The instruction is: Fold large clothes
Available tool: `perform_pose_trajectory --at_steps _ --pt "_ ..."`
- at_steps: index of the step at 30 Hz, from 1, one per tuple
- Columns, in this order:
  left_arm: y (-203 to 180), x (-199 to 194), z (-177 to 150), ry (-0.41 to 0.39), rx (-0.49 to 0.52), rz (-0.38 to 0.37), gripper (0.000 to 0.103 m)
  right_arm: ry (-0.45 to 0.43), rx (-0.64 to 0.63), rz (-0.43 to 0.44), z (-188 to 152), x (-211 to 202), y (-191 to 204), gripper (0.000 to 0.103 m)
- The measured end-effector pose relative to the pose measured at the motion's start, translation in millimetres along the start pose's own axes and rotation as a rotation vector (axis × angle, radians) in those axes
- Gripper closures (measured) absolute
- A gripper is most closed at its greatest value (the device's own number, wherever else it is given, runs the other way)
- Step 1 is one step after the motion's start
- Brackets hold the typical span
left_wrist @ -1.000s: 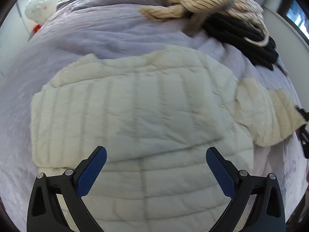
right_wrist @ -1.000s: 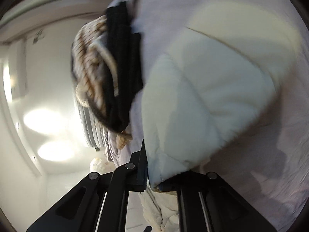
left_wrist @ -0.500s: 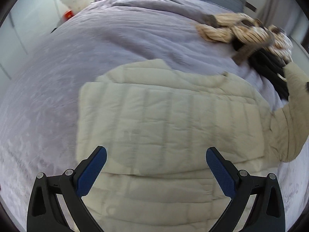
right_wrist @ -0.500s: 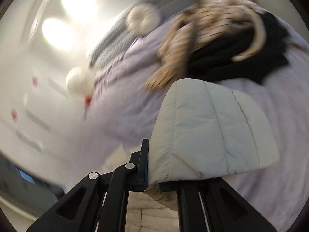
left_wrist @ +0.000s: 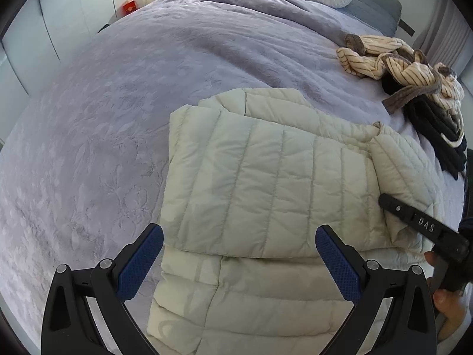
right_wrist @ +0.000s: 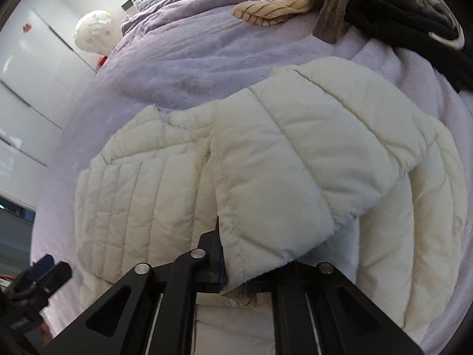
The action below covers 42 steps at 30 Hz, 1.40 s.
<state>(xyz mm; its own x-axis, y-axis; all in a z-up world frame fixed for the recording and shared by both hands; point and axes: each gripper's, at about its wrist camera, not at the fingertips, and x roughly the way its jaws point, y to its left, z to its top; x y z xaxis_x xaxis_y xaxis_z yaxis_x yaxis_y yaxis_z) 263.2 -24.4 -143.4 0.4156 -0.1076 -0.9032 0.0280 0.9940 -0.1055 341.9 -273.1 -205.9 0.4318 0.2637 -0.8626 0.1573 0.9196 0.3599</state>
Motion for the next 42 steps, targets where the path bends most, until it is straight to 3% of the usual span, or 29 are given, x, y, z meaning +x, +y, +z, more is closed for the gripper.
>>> perform_pose_trajectory --at_steps 1,3,6,12,14,15,16,17,19,24,28,32,38,39,41,42 --pt "0.4 -0.8 0.8 -0.003 0.001 -0.003 0.000 0.004 -0.007 0.005 0.2 -1.7 1.8 0.056" --pt "0.1 -1.9 2.6 -0.008 0.004 -0.010 0.000 0.002 0.002 0.051 2.0 -9.0 4.4 0.022" --pt "-0.8 -3.0 7.6 -0.016 0.007 -0.024 0.000 -0.026 0.044 0.080 0.6 -29.7 3.9 0.021" --pt "-4.1 7.5 17.1 -0.005 0.007 -0.072 0.000 -0.112 0.393 0.178 -13.2 -61.2 -56.1 0.021" --pt "-5.1 9.9 16.9 0.005 0.007 -0.096 0.000 -0.128 0.476 0.192 -7.8 -58.7 -75.6 0.036" --pt "-4.2 8.9 16.3 0.006 0.003 -0.118 0.000 -0.144 0.494 0.202 -4.3 -58.4 -81.5 0.059" --pt "-3.3 8.1 15.7 0.005 0.000 -0.138 0.000 -0.161 0.497 0.190 0.2 -58.2 -85.5 0.072" --pt "-1.7 7.2 15.5 0.006 -0.004 -0.159 0.000 -0.170 0.492 0.180 3.7 -58.2 -86.6 0.076" --pt "4.5 5.5 16.6 0.008 -0.019 -0.203 0.000 -0.172 0.455 0.179 12.4 -55.9 -81.0 0.093" --pt "24.1 -2.0 23.8 -0.022 -0.058 -0.264 0.000 -0.178 0.137 0.173 24.7 -58.9 -16.8 0.094" --pt "42.2 -6.9 29.5 -0.052 -0.095 -0.297 0.000 -0.112 -0.102 0.169 11.2 -41.3 40.2 0.094" --pt "55.7 -5.4 32.9 -0.061 -0.136 -0.334 0.000 -0.031 -0.191 0.165 -5.6 -16.2 65.7 0.094" --pt "49.0 11.2 33.0 0.006 -0.158 -0.441 0.000 0.059 -0.215 0.136 -13.2 2.9 70.9 0.093" --pt "44.3 15.3 33.2 0.019 -0.150 -0.453 0.000 0.070 -0.216 0.121 -13.2 2.7 69.7 0.089" --pt "33.9 25.2 32.5 0.048 -0.140 -0.474 0.000 0.082 -0.202 0.122 -16.4 -5.3 64.0 0.068" --pt "28.9 30.3 32.3 0.065 -0.139 -0.475 0.000 0.086 -0.186 0.135 -17.4 -9.9 57.6 0.048"
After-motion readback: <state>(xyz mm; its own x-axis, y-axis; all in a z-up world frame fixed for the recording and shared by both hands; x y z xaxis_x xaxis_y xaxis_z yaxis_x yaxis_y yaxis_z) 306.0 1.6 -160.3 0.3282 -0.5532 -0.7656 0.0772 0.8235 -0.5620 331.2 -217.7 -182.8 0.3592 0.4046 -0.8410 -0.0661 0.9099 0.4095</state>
